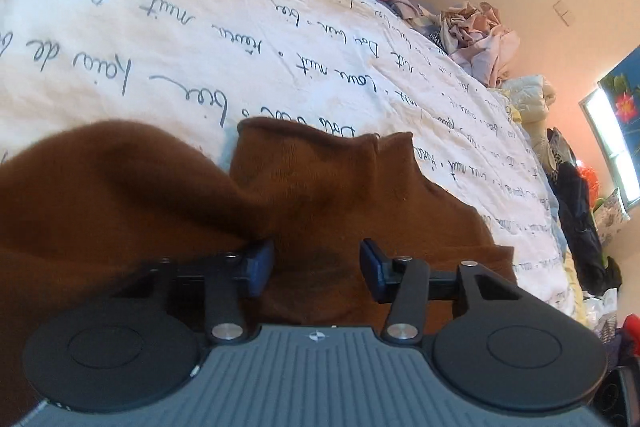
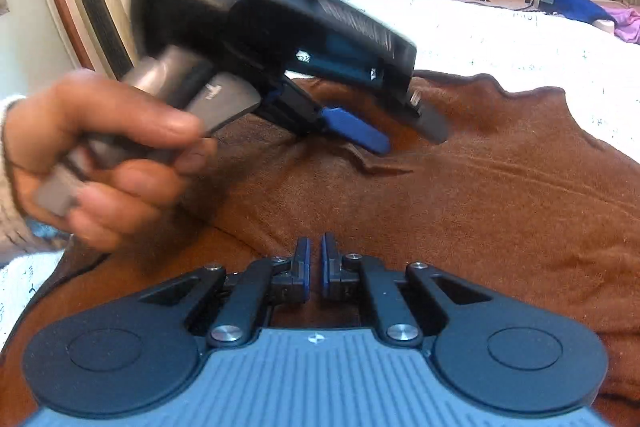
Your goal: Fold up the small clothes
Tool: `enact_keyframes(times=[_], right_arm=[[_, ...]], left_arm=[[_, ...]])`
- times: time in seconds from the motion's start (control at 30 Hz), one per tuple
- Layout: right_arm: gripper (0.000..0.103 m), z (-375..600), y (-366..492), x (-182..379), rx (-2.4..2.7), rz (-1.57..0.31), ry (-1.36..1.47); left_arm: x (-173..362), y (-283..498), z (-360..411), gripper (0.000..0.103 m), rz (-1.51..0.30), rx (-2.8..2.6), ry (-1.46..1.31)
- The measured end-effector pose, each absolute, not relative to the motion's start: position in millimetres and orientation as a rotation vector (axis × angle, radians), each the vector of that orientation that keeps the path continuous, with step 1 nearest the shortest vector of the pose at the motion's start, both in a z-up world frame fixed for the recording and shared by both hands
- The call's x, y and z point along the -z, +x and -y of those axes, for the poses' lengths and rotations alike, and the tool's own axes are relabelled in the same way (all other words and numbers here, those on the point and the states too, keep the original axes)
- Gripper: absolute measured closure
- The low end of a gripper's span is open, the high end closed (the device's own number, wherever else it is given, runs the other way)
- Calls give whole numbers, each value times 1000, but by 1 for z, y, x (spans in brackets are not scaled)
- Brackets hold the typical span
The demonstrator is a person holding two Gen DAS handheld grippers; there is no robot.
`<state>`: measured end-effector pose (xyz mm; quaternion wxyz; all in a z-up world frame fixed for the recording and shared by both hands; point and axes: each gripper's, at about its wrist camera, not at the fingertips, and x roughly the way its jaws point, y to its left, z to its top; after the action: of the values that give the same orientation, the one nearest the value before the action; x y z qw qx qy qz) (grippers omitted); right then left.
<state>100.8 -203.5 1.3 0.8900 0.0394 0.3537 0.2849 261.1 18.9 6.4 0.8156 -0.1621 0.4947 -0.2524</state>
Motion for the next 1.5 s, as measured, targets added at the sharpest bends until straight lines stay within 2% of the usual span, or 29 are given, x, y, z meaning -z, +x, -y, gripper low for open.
enact_keyframes(times=[0.07,0.13,0.2,0.37,0.5,0.6,0.63,0.7,0.8,0.93,1.0,1.1,1.23,1.4,1.5], right_arm=[[99,202,100,-2,-589,-731,72],[98,203,96,-2,-597,-733,79],[99,206,98,-3,-607,-741,85],[99,206,98,-4,-605,-745,88],[99,208,95,-1,-597,-748,86],[99,207,97,-1,-595,-750,84],[99,206,97,0,-596,-750,84],[99,205,98,1,-594,-748,86],[98,207,99,0,-597,-761,112],[97,237,108,-17,-571,-738,189],[96,258,120,-23,-527,-718,222],[94,274,145,-32,-502,-710,221],[94,245,168,-44,-608,-719,70],[94,218,195,-26,-720,-825,83],[101,205,191,-9,-664,-837,-9]], left_arm=[[-17,260,-22,50,-1044,534,-351],[-40,248,-25,28,-973,577,-302],[-57,235,-25,19,-950,620,-231],[-51,217,-11,19,-1049,665,-98],[-16,238,-16,19,-1135,627,-252],[-13,256,-21,18,-1099,581,-341],[-13,260,-20,27,-1087,526,-297],[-15,263,-17,23,-1079,523,-286],[-30,258,-28,24,-1064,518,-340],[-60,213,-58,9,-924,614,-423],[-65,185,-55,5,-884,656,-330],[-55,159,-33,6,-865,666,-158],[-20,152,-11,10,-945,664,-102],[-5,126,-4,8,-851,626,30],[-3,123,-7,8,-841,615,14]])
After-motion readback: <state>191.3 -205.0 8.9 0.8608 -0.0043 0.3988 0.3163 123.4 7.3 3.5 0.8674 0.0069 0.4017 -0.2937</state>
